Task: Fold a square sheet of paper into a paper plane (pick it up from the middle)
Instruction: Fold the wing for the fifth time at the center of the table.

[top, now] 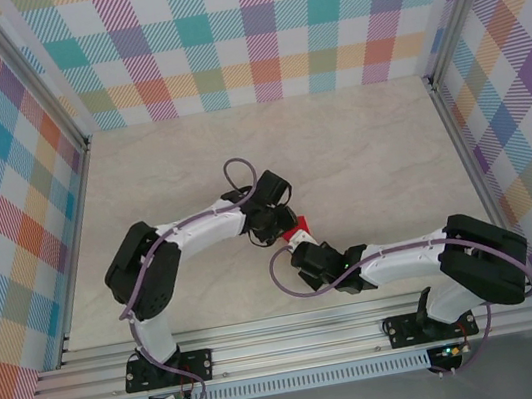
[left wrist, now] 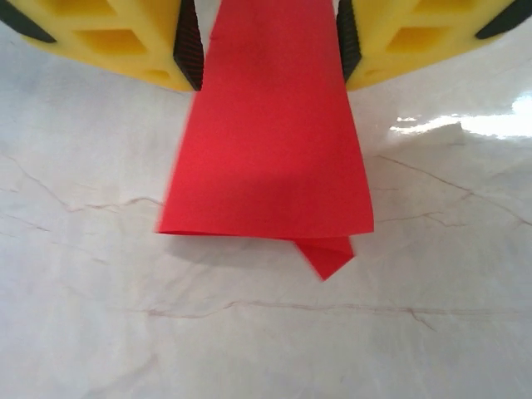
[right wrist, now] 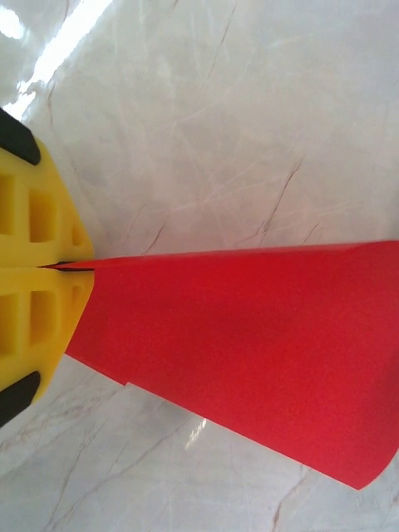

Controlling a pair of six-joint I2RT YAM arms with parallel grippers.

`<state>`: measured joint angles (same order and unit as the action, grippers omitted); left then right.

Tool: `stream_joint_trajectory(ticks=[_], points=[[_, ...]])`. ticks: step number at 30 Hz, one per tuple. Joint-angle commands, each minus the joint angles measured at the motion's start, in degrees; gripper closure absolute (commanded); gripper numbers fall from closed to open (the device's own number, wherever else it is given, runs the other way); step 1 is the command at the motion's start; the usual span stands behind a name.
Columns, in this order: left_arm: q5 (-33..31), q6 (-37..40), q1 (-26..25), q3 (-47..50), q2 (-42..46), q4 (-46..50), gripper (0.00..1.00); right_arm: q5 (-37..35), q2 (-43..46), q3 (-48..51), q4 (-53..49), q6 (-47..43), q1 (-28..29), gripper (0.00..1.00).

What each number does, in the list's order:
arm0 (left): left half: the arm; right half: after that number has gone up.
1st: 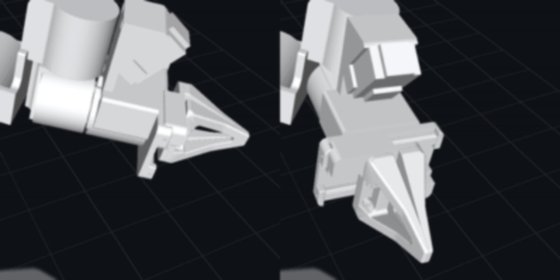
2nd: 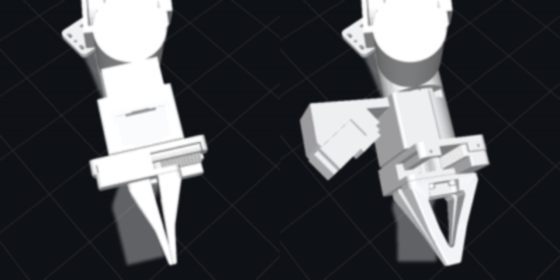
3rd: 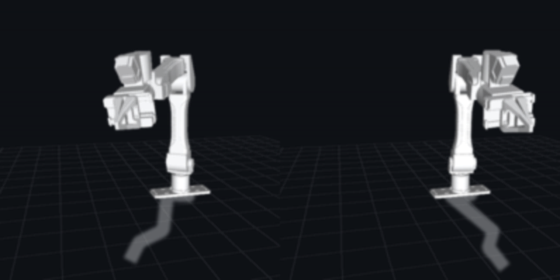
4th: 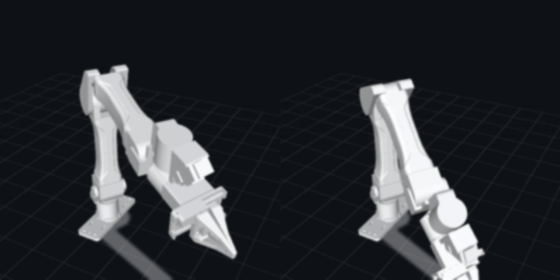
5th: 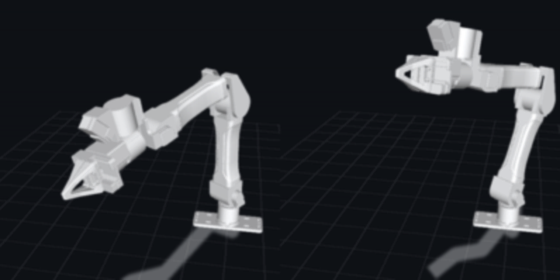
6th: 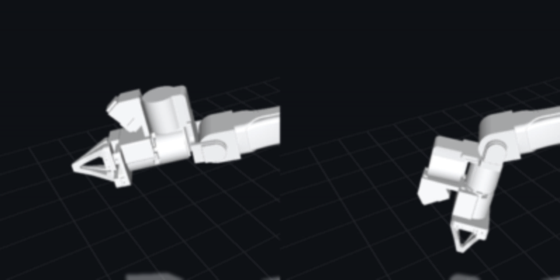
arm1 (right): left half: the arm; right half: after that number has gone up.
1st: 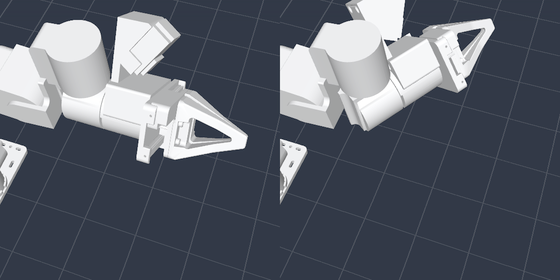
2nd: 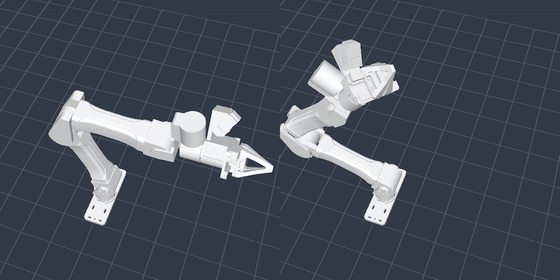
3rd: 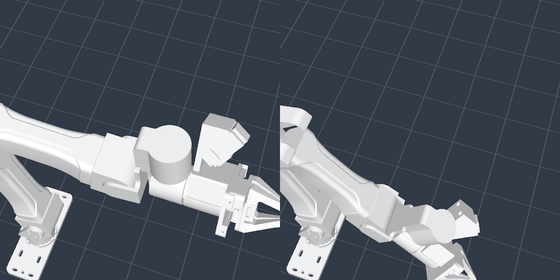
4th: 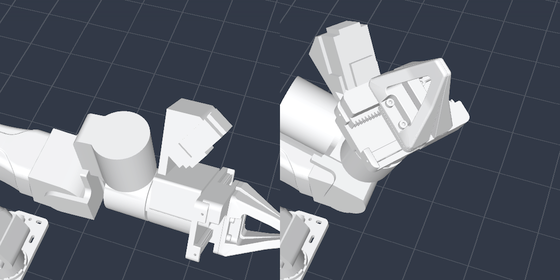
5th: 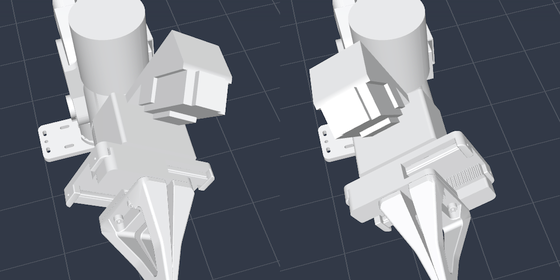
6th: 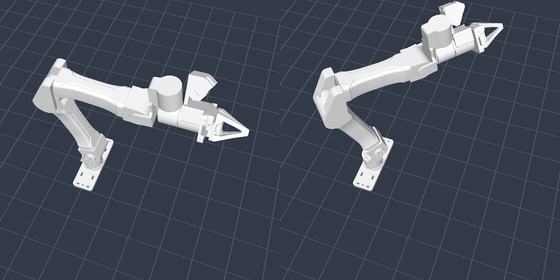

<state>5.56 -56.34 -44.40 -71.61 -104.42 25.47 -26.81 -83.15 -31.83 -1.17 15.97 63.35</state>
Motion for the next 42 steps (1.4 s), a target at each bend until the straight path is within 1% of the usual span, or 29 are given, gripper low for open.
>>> stream_joint_trajectory(ticks=[1, 3, 6, 11, 13, 17, 21, 23, 25, 29, 34, 42], points=[[-3.3, -0.82, 1.16, 1.86, 5.89, 1.94, 0.48, 5.86, 0.71, 2.1, 4.81, 3.94, -0.96, 0.98], [-5.17, -1.44, 1.18, 3.23, 8.22, 1.98, 0.4, 11.12, 2.04, 4.01, 8.49, 5.27, -2.62, 0.98], [-6.64, -2.49, 1.21, 5.62, 11.29, 0.91, 0.38, 17.7, 3.29, 6.35, 12.79, 7.41, -5.49, 0.98], [-7.25, -3.51, 1.18, 9.73, 14.57, -1.78, 0.38, 24.31, 5.07, 8.65, 15.92, 10.01, -10.09, 0.99], [-6.53, -2.98, 1.17, 10.73, 15.19, -3.14, 0.4, 28.13, 5.78, 9.47, 17.4, 10.89, -12.01, 0.98], [-4.92, -1.85, 0.81, 12.29, 15.88, -5.68, 0.5, 34.84, 5.06, 9.43, 17.62, 12.49, -16.27, 0.98], [-3.12, -1.96, 0.24, 14.18, 15.88, -9.02, 0.65, 39.77, 3.13, 9.35, 18.4, 14.29, -19.13, 0.98], [-2.05, -1.95, -0.36, 14.91, 15.3, -11.79, 0.69, 41.71, 2.2, 9.16, 18.39, 15.22, -20.32, 0.98], [-0.61, -1.7, -0.83, 15.66, 14.56, -13.57, 0.72, 43.66, 1.51, 9.09, 18.48, 15.79, -21.56, 0.98], [2.33, -1.67, -1.95, 17.06, 12.88, -18.51, 0.75, 47.12, -0.36, 8.8, 18.37, 16.76, -24.11, 0.98], [3.86, -1.33, -3.19, 16.87, 10.35, -21.85, 0.75, 50.91, -1.56, 9.41, 20.31, 18.73, -27.03, 0.98], [6.03, -0.69, -4.13, 16.32, 6.12, -25.76, 0.74, 53.36, -3.28, 9.16, 21.08, 20.54, -28.86, 0.97]])
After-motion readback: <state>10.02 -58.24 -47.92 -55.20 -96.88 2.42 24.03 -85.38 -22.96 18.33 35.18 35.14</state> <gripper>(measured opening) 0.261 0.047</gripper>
